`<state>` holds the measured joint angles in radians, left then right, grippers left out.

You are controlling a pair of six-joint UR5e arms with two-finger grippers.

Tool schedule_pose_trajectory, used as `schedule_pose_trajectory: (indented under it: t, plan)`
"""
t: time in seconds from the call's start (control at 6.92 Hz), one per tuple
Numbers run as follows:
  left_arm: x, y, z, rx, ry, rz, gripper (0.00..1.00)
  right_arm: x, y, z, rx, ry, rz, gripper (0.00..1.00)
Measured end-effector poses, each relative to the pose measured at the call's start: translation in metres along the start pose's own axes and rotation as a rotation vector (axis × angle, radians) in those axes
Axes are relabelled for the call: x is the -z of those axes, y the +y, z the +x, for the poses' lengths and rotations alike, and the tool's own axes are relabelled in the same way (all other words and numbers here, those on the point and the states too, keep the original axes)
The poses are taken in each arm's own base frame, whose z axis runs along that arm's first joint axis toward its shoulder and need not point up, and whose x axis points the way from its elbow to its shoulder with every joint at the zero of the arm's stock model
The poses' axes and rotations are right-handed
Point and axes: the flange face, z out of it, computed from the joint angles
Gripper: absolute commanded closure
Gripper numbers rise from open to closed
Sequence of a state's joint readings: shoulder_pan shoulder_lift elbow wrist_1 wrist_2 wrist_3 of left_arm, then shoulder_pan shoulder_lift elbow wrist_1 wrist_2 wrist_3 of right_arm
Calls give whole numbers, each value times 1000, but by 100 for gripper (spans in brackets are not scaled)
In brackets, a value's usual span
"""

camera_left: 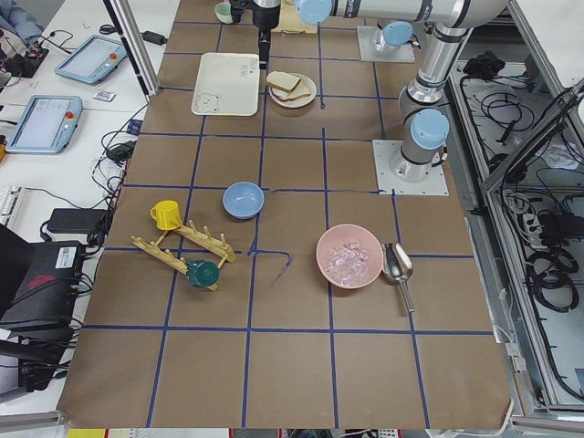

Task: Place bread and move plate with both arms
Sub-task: 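Move the left gripper down to the rim of the white plate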

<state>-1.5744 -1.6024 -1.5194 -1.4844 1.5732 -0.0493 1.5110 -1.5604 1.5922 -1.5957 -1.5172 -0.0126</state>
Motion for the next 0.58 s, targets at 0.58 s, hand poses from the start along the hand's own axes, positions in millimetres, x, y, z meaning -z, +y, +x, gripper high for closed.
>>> schedule_pose_trajectory:
  t: [0.58]
  plan:
    - [-16,0,20,39,29,-35,3,-1,-1,0,7,1,0,0]
